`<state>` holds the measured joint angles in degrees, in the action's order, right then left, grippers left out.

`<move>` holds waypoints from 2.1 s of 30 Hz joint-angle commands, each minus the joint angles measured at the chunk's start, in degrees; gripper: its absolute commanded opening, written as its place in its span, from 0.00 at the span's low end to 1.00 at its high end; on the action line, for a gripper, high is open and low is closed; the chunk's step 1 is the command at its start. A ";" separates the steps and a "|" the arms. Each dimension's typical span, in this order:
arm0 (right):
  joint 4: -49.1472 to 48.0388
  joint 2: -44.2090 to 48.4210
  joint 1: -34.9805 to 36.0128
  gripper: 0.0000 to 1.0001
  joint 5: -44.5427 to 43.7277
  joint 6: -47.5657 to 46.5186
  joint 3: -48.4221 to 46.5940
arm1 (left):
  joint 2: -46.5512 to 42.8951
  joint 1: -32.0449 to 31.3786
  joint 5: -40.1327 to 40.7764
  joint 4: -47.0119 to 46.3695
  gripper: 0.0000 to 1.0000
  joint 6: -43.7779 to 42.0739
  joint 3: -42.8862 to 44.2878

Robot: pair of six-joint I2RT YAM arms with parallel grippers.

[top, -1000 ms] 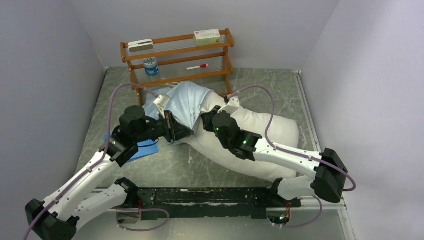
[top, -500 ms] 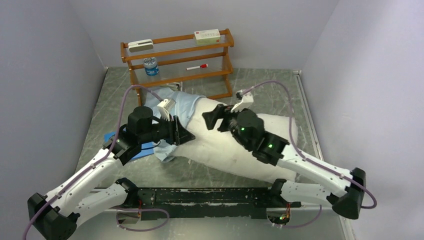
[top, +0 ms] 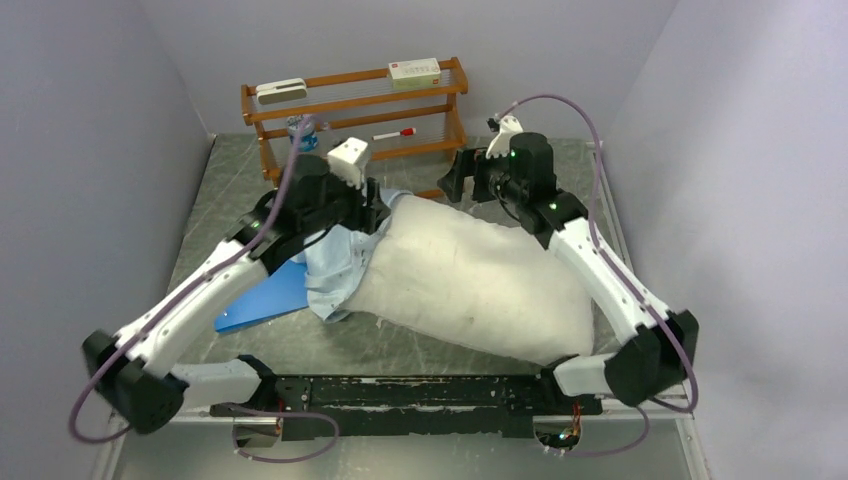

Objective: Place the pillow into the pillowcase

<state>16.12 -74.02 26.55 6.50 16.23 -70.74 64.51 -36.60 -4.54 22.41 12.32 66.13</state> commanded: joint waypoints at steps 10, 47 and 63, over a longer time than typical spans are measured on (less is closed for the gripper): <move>5.80 -25.07 -9.39 0.97 36.83 -12.88 -7.53 | 19.20 -0.26 9.27 -3.92 0.67 -6.70 7.86; -33.85 1.45 0.27 0.00 17.95 22.22 25.40 | 11.48 -2.73 -21.43 -30.85 0.05 17.48 1.70; -25.22 11.86 -0.70 0.04 -6.85 22.23 31.37 | 7.68 -6.11 -14.68 -8.85 0.56 7.17 -0.25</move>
<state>-10.76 -63.26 26.57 5.15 42.74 -39.03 75.48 -42.19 -23.07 4.34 23.27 62.24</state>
